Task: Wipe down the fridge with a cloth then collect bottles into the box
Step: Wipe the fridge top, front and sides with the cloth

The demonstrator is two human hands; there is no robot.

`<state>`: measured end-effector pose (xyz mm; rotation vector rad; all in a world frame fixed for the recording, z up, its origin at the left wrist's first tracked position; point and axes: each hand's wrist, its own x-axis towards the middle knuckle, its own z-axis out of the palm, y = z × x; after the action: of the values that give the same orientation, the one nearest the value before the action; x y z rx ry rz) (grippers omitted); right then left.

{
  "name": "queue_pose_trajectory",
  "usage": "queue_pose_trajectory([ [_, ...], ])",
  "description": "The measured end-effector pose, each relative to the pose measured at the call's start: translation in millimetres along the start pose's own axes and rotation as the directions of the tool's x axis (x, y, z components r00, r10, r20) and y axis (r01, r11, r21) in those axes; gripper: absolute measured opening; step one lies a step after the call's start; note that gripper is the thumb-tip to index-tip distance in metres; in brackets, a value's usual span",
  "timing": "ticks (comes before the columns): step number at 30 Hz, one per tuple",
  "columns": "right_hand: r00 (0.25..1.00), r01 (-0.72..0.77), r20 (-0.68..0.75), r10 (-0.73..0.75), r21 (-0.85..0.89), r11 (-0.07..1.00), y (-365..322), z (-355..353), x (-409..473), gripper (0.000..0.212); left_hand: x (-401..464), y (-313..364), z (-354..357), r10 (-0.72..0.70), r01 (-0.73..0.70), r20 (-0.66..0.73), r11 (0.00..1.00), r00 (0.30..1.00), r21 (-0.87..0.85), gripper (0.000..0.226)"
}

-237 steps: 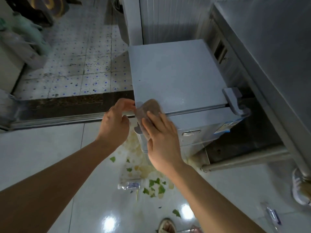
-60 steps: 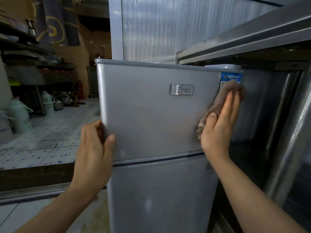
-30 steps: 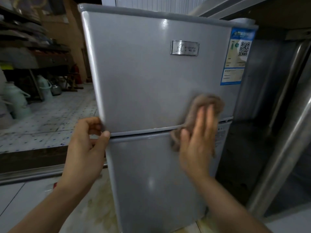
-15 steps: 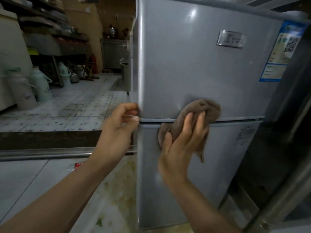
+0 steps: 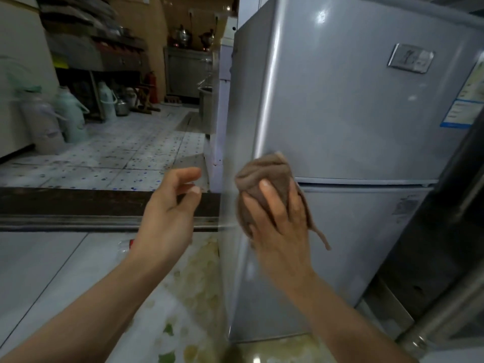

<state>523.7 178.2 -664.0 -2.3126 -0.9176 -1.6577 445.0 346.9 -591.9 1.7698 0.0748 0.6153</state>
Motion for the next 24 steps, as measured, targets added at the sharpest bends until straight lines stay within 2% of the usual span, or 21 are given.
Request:
queue_pose_trajectory([
  [1, 0.999, -0.040, -0.001, 0.040, -0.008, 0.999, 8, -2, -7, 0.051, 0, -3, -2, -0.001, 0.001, 0.010, 1.000, 1.000, -0.001, 0.026],
  [3, 0.960, -0.277, -0.043, 0.276, -0.016, 0.961, 28, -15, -21, 0.047, -1, -11, -5, -0.013, 0.013, 0.034, 1.000, 0.999, -0.001, 0.026],
  [5, 0.843, -0.536, -0.070, 0.534, -0.014, 0.844, 49, -32, -28, 0.052, -3, -16, -2, -0.019, 0.019, 0.057, 1.000, 0.998, 0.008, 0.026],
  [6, 0.799, -0.598, -0.079, 0.596, 0.004, 0.802, 55, -39, -28, 0.054, -4, -17, 1, -0.021, 0.020, 0.066, 1.000, 0.998, 0.012, 0.026],
  [8, 0.777, -0.619, -0.093, 0.623, 0.075, 0.782, 52, -41, -22, 0.056, -5, -17, 9, -0.024, 0.024, 0.075, 1.000, 0.997, -0.010, 0.026],
  [10, 0.801, -0.579, -0.078, 0.593, 0.151, 0.801, 30, -33, -10, 0.056, -6, -15, 19, -0.014, 0.018, 0.080, 0.999, 0.997, -0.049, 0.026],
  [11, 0.838, -0.526, -0.064, 0.542, 0.164, 0.834, 15, -27, -5, 0.055, -7, -14, 23, -0.014, 0.019, 0.084, 0.998, 0.996, -0.063, 0.026],
  [14, 0.961, -0.267, -0.032, 0.276, 0.168, 0.949, -20, -11, 14, 0.051, -9, -14, 27, 0.008, 0.001, 0.088, 0.995, 0.996, -0.100, 0.025],
  [18, 0.983, -0.148, -0.100, 0.155, 0.073, 0.986, -17, -5, 28, 0.044, -5, -18, 16, 0.019, -0.013, 0.061, 0.995, 0.998, -0.101, 0.027],
  [22, 1.000, 0.006, -0.003, -0.006, -0.026, 1.000, -2, 1, -18, 0.047, -3, -19, 17, 0.005, 0.000, 0.060, 0.997, 0.998, -0.081, 0.026],
  [24, 0.997, 0.045, 0.067, -0.041, -0.070, 0.997, 1, 6, -49, 0.053, -4, -18, 22, 0.003, 0.002, 0.060, 0.997, 0.998, -0.072, 0.026],
])
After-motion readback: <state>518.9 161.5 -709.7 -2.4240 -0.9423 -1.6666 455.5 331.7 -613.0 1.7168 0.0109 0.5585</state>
